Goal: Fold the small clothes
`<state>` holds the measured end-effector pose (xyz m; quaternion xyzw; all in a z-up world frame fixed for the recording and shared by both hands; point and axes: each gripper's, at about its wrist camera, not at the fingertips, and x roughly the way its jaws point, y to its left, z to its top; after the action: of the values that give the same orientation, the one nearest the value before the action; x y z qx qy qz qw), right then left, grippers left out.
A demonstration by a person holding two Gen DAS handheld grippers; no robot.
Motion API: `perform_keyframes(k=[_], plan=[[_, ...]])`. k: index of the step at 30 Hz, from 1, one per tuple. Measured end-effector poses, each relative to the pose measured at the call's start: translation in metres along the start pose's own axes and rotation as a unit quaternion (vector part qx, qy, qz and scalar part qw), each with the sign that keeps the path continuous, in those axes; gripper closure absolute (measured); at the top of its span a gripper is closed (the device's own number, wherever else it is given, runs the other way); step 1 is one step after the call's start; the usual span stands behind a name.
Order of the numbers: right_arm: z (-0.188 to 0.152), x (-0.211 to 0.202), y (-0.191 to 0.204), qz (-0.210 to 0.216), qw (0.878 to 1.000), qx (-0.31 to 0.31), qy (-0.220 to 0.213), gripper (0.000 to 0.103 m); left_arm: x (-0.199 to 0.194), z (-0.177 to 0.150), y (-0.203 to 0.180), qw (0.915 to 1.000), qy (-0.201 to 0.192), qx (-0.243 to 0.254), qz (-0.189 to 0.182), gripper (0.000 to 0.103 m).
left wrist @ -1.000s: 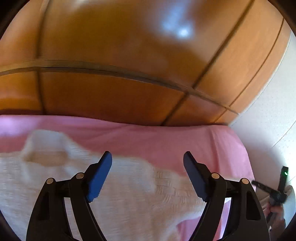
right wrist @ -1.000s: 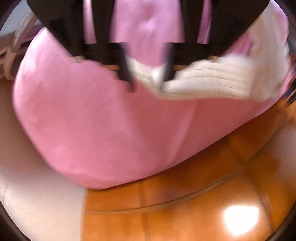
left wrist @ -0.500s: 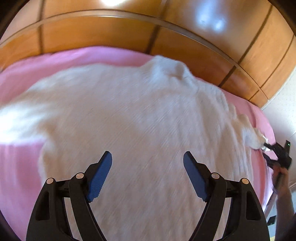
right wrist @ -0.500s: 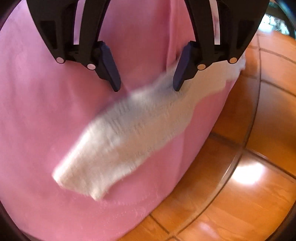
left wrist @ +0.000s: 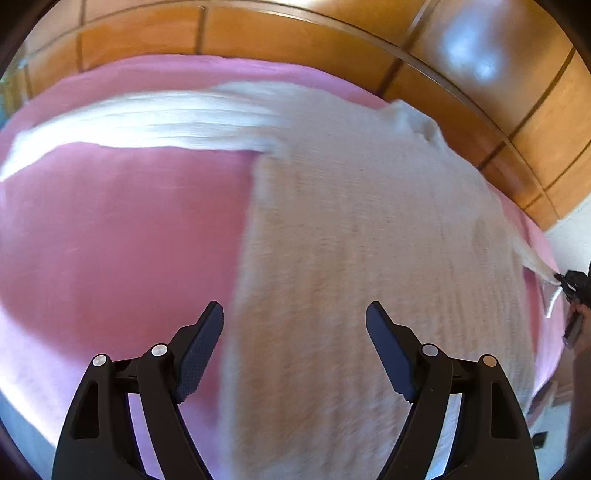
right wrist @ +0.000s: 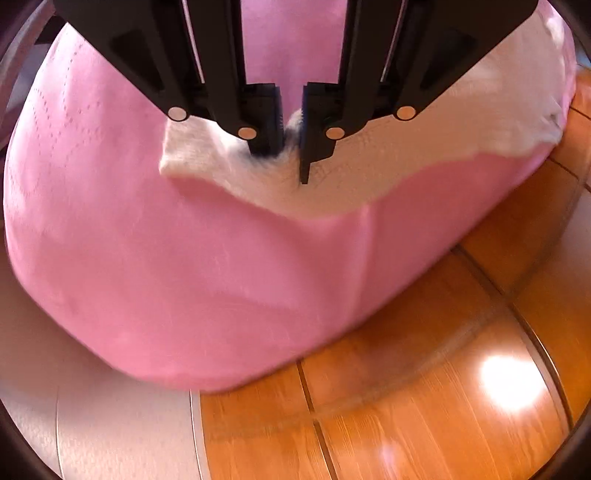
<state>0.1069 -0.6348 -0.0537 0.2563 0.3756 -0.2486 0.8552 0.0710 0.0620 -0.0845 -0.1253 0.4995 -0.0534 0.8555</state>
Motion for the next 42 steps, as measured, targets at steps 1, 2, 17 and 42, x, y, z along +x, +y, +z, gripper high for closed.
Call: perform_keyframes(k=[1,2,17,42], plan=[[-0.004,-0.001,0.0,0.006,1.0,0.0,0.001,0.076,-0.006,-0.003,0.005,0.9999,-0.004,0.002,0.01,0.025],[-0.011,-0.007,0.001,0.019,1.0,0.001,-0.002,0.058,-0.012,-0.007,0.01,0.9997,-0.01,0.004,0.022,0.025],[-0.25,-0.072,0.09,0.343,0.898,-0.093,0.259,0.057,-0.044,-0.08,0.069,0.9999,0.0,0.016,0.0,0.025],[-0.291,-0.155,0.052,0.266,0.93,-0.164,0.191,0.095,-0.088,-0.058,0.073,0.9938,-0.032,0.001,-0.106,0.057]])
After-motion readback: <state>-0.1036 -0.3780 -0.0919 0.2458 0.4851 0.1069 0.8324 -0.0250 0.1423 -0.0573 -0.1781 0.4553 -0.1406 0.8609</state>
